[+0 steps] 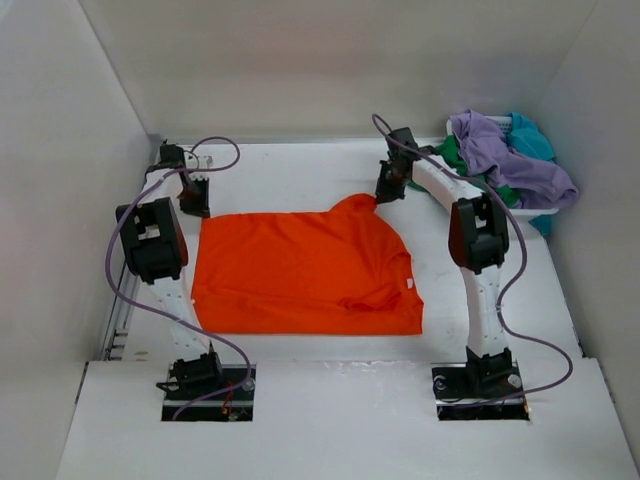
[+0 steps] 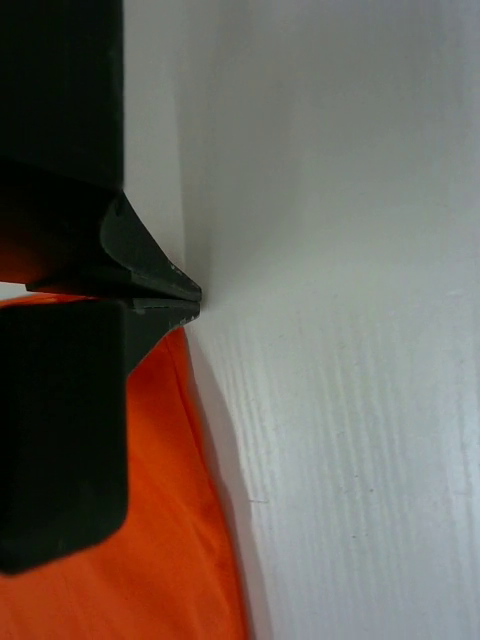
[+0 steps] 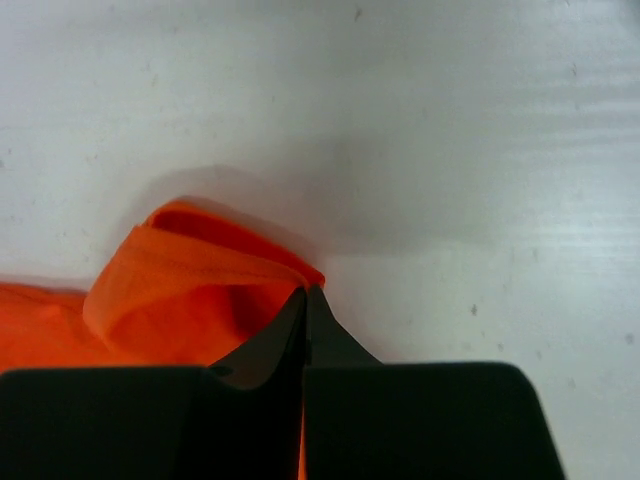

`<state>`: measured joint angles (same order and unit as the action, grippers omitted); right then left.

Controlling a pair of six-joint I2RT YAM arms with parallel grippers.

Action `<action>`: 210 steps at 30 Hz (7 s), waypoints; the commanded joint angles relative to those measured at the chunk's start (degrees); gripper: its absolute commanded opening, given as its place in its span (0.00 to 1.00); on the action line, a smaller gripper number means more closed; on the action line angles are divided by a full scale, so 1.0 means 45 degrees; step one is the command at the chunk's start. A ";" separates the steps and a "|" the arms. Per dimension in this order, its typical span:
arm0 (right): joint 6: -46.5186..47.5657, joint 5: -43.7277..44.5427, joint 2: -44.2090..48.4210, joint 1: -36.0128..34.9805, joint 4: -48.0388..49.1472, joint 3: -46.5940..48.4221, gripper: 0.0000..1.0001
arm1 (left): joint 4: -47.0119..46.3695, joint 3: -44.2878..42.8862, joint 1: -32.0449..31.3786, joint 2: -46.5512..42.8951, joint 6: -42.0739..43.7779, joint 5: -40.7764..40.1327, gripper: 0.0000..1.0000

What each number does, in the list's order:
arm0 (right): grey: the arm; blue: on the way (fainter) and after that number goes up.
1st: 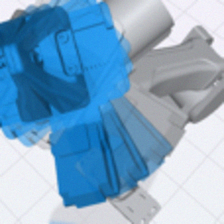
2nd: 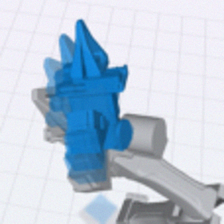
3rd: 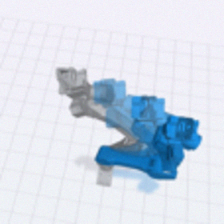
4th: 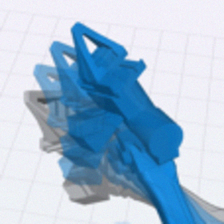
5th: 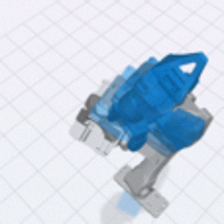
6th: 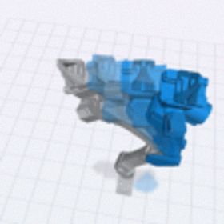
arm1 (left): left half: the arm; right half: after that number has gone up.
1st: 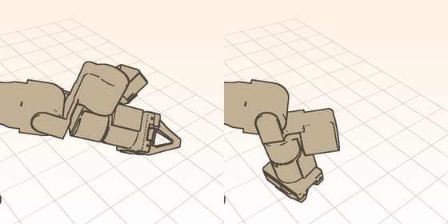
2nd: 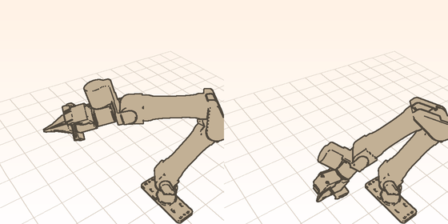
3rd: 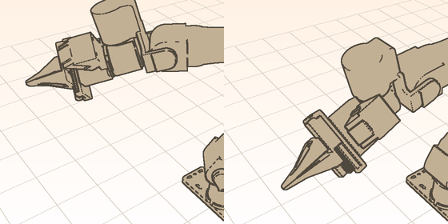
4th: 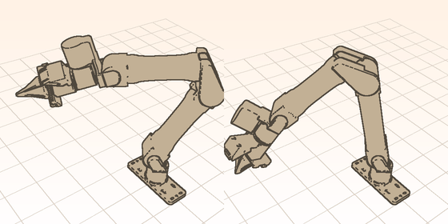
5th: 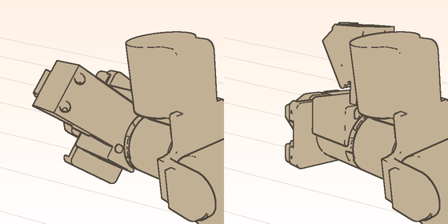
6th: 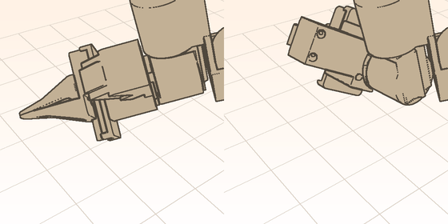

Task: Fold and stack the t-shirts
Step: Grap the side of the flattened tshirt furthest away from the robot with both arms, then fold the other side of the tshirt into a rectangle

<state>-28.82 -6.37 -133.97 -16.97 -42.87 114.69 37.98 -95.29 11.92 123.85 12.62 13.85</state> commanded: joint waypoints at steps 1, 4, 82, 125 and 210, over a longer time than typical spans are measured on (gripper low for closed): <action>0.0525 0.0302 0.2832 -0.0280 0.0620 -0.0816 0.00 | 0.0019 0.0373 -0.0042 -0.1758 0.0436 0.0302 0.00; 0.0661 0.0439 0.4842 -0.0398 0.1244 -0.2668 0.00 | -0.0371 0.0977 -0.0197 -0.2870 0.1137 0.0011 0.00; -0.1486 0.1435 1.3151 -0.2410 0.3725 -1.5760 0.00 | -0.3088 1.0881 -0.0452 -1.0101 0.5787 -0.0186 0.05; -0.1936 0.1143 1.2663 -0.3641 0.4135 -1.6288 0.05 | -0.0506 0.5786 -0.7824 -0.9463 0.3193 0.1820 0.62; -0.3165 -0.0303 1.3873 -0.2448 0.4880 -1.7128 0.07 | -0.5218 0.5763 -1.3342 -0.4046 0.1374 0.1629 0.30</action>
<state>-43.22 -7.73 -73.60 -26.28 -20.82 37.82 13.89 -69.49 -47.37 105.23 15.90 21.28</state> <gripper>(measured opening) 0.067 0.328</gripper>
